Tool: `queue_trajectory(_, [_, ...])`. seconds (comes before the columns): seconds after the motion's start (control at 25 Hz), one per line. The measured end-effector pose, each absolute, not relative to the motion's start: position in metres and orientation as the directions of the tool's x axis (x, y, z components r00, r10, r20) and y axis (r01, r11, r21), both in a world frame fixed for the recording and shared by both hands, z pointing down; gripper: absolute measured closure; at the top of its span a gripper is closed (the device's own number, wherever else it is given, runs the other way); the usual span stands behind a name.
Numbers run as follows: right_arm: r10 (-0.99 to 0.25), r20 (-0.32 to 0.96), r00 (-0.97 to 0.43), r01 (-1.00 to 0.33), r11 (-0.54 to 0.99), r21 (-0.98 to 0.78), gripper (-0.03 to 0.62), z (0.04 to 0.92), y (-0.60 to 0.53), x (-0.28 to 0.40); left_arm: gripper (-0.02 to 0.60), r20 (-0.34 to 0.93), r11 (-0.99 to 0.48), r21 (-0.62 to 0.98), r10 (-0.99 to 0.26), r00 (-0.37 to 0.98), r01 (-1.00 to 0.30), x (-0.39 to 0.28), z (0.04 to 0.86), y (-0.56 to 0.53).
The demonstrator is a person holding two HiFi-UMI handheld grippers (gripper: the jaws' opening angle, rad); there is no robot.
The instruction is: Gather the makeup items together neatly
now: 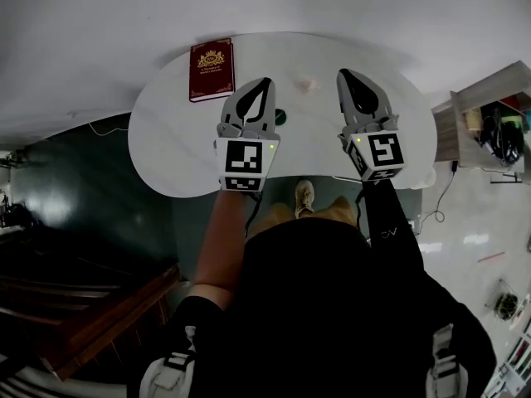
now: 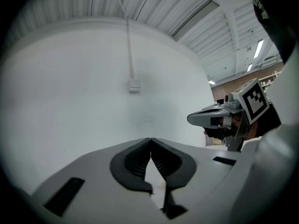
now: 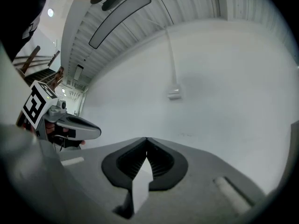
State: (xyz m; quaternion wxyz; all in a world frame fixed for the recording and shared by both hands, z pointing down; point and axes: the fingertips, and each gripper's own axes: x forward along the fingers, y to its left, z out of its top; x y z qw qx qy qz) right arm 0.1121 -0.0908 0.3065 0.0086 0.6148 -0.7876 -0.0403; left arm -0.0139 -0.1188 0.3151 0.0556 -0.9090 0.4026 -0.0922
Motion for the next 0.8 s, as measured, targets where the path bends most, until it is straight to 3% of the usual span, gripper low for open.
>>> queue_trajectory(0.28, [-0.946,-0.044,-0.322,-0.946,0.319,0.057,0.589,0.305,-0.128,0.118,0.574,0.16,-0.634,-0.194,-0.773,0.614,-0.748,0.001,0.322,-0.151])
queue_trajectory(0.8, [-0.941,-0.021,-0.337,-0.941,0.336,0.038,0.589,0.321,-0.143,0.121,0.574,0.219,-0.61,-0.199,-0.79,0.572,-0.767,-0.004,0.354,-0.173])
